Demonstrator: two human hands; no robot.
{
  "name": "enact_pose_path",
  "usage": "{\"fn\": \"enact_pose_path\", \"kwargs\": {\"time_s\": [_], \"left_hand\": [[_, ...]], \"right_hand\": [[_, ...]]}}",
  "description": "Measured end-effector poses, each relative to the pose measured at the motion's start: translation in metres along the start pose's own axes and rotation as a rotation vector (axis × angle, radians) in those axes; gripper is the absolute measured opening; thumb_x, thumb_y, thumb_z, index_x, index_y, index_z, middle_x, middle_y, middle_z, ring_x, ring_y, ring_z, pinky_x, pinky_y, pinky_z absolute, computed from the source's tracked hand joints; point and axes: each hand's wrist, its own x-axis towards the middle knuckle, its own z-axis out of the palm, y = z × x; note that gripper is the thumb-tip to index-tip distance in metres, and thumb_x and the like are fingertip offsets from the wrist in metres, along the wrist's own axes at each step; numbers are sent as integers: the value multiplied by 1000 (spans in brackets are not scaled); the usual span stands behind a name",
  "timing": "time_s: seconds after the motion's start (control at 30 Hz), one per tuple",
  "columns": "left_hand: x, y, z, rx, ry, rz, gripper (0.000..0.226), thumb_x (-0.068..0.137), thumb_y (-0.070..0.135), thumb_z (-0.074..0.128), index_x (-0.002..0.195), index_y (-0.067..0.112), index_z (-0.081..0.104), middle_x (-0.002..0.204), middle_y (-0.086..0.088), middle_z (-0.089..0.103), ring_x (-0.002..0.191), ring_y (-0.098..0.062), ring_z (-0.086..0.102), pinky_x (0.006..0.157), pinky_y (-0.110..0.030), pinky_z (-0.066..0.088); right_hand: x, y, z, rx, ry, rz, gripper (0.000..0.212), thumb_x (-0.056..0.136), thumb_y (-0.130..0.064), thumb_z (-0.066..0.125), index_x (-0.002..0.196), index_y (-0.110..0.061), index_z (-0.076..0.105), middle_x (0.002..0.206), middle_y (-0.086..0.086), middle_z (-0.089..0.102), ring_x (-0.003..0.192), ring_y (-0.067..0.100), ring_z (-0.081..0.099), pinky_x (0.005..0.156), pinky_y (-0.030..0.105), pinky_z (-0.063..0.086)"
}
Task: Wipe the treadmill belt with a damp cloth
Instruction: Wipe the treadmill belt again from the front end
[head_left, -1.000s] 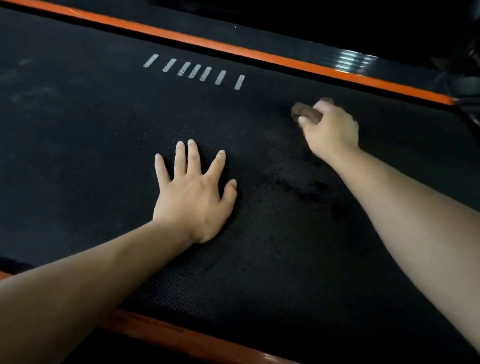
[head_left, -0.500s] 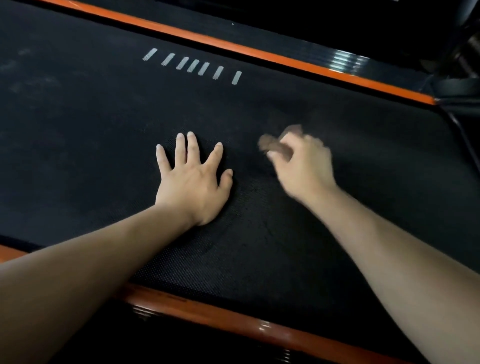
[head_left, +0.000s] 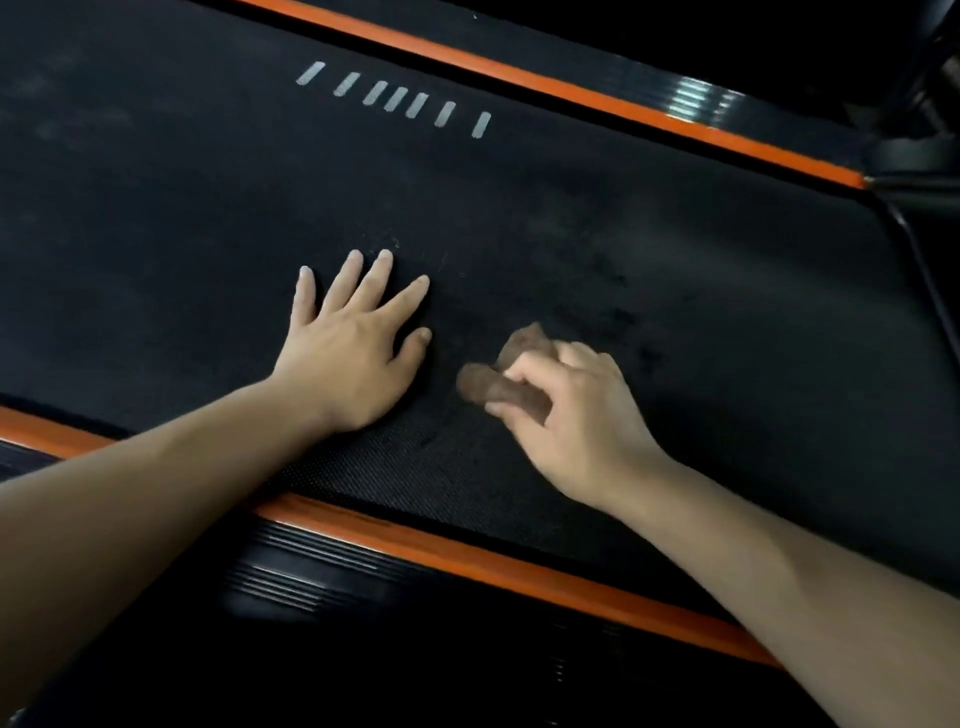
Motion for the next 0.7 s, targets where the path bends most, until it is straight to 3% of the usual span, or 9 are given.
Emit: {"fn": "enact_pose_path", "kwargs": {"time_s": [0.07, 0.17, 0.23, 0.37, 0.43, 0.5, 0.6, 0.7], "left_hand": [[-5, -2, 5, 16, 10, 10, 60, 105, 55, 27, 163, 40, 17, 174, -1, 3, 159, -25, -8, 125, -56, -10], [-3, -1, 6, 22, 8, 8, 60, 104, 55, 24, 163, 39, 18, 174, -2, 3, 159, -25, -8, 125, -56, -10], [-3, 0, 7, 31, 18, 8, 61, 104, 54, 24, 162, 39, 20, 174, -2, 4, 159, -25, -7, 125, -57, -9], [-1, 0, 7, 35, 14, 10, 60, 105, 51, 25, 162, 36, 20, 174, -4, 3, 159, -26, -7, 125, -59, -9], [-1, 0, 6, 39, 11, 12, 59, 105, 50, 25, 162, 35, 21, 174, -4, 3, 159, -26, -8, 124, -60, -8], [-2, 1, 6, 31, 16, 11, 58, 106, 50, 27, 162, 36, 22, 174, -4, 4, 159, -26, -7, 125, -59, -8], [-3, 2, 5, 24, 19, 2, 58, 106, 49, 28, 162, 35, 24, 173, -4, 5, 159, -25, -6, 125, -59, -8], [-3, 6, 5, 32, 5, -19, 57, 106, 47, 28, 161, 32, 26, 173, -7, 6, 159, -29, -6, 123, -63, -8]], "right_hand": [[6, 11, -5, -65, -12, -61, 28, 85, -53, 59, 89, -26, 66, 84, -3, 61, 83, 20, 56, 81, 42, 44], [47, 43, -15, -164, 158, 179, 25, 89, -50, 64, 94, -26, 67, 86, -1, 59, 87, 28, 61, 83, 45, 49], [48, 41, -12, -124, 170, 243, 25, 90, -50, 64, 93, -26, 66, 87, -1, 60, 87, 28, 62, 83, 45, 50], [-15, -13, 2, 65, -160, -89, 18, 86, -48, 71, 89, -30, 69, 85, -6, 58, 86, 15, 50, 81, 37, 38], [-22, -12, -2, 50, -221, -194, 16, 85, -49, 70, 90, -34, 69, 82, -10, 54, 85, 9, 43, 81, 36, 34], [-8, 5, -5, -9, -142, -204, 20, 85, -50, 69, 92, -32, 71, 84, -8, 58, 85, 12, 47, 82, 39, 39], [7, 31, -10, 17, 57, 12, 20, 84, -44, 73, 91, -26, 72, 91, -1, 64, 87, 20, 57, 83, 47, 48], [-20, 27, -10, 22, 2, 18, 19, 83, -43, 76, 91, -28, 69, 90, -1, 63, 85, 19, 56, 82, 43, 46]]}}
